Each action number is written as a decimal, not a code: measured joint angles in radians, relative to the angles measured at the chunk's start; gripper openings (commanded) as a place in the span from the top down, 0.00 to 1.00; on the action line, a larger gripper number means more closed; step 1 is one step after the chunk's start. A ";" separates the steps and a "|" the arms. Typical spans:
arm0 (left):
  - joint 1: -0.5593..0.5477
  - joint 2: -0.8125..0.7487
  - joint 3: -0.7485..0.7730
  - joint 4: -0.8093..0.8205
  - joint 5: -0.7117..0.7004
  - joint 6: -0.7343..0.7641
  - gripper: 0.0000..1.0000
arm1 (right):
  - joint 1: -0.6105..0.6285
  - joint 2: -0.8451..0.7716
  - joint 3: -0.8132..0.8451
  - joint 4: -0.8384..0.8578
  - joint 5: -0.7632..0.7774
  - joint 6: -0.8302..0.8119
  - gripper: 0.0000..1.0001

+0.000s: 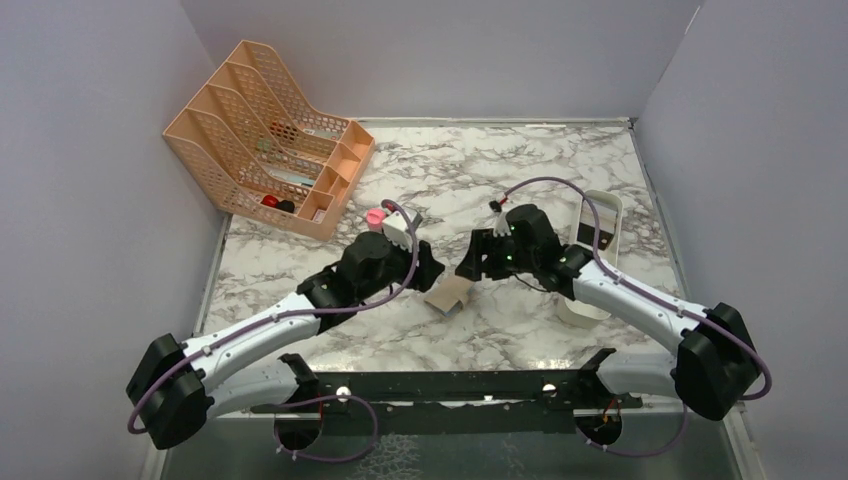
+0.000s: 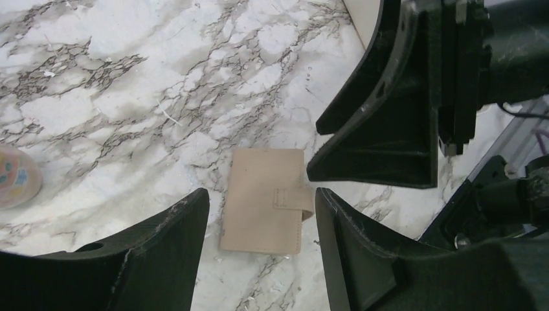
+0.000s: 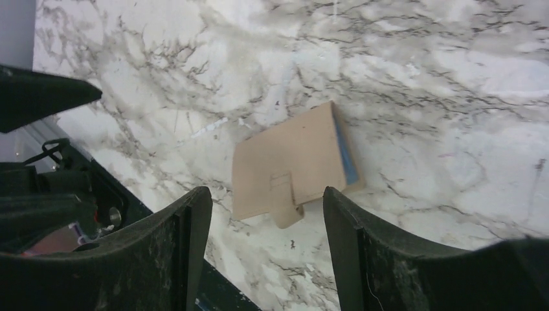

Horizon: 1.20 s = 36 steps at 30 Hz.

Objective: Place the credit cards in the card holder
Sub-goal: Adjust the card holder at the center of the board, then open the card holder at the center of the board.

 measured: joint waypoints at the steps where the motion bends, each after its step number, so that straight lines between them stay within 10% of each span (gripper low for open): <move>1: -0.025 0.019 0.010 0.000 -0.023 0.017 0.36 | -0.015 0.001 0.000 -0.007 0.001 -0.001 0.32; 16: -0.454 0.357 0.100 -0.001 -0.392 0.332 0.30 | -0.315 0.054 -0.015 0.000 -0.113 -0.023 0.30; 26: -0.479 0.481 0.107 -0.003 -0.579 0.430 0.34 | -0.334 0.053 -0.017 0.021 -0.172 -0.027 0.30; 32: -0.483 0.549 0.110 -0.006 -0.674 0.468 0.86 | -0.334 0.042 -0.023 0.025 -0.195 -0.018 0.33; 36: -0.492 0.555 0.137 -0.032 -0.686 0.442 0.99 | -0.334 0.032 -0.045 0.028 -0.248 0.011 0.35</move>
